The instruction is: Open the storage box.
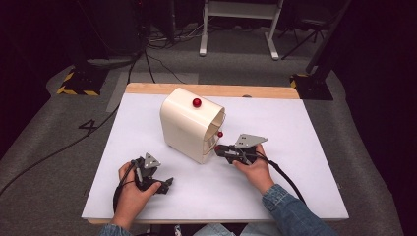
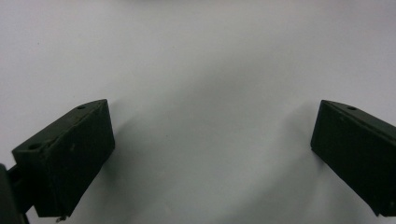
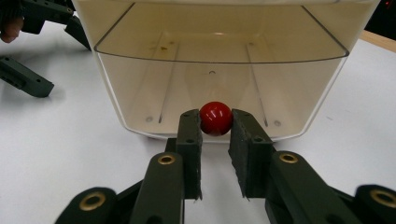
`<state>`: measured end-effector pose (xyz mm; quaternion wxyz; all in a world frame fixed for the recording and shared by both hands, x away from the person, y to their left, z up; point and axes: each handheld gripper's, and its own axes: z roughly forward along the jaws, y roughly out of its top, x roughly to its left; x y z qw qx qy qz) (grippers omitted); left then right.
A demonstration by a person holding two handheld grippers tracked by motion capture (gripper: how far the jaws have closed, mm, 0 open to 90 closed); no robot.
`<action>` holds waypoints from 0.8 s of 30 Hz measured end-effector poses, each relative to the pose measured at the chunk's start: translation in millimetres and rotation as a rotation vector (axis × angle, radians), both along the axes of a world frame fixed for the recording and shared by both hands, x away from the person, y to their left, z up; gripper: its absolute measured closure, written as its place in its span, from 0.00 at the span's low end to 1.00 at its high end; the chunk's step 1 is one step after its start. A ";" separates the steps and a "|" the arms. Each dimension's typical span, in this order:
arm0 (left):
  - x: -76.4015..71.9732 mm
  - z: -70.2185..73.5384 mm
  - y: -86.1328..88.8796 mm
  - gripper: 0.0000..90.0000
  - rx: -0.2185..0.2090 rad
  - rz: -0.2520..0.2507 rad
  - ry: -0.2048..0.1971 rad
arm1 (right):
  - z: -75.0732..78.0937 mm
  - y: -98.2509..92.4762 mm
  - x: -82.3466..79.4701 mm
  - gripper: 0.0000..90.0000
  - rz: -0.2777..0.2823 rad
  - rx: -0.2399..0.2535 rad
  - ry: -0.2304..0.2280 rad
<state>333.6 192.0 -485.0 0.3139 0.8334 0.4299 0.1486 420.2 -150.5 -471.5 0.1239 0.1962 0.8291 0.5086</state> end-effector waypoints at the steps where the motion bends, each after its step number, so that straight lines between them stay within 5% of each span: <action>1: 0.0 0.0 0.0 0.00 0.000 0.000 0.000 | 0.2 0.0 -0.3 0.83 -0.001 -0.001 0.000; 24: -0.1 -0.1 0.1 0.00 -0.002 -0.001 -0.001 | 19.4 -35.4 -23.3 0.83 -0.007 -0.008 -0.003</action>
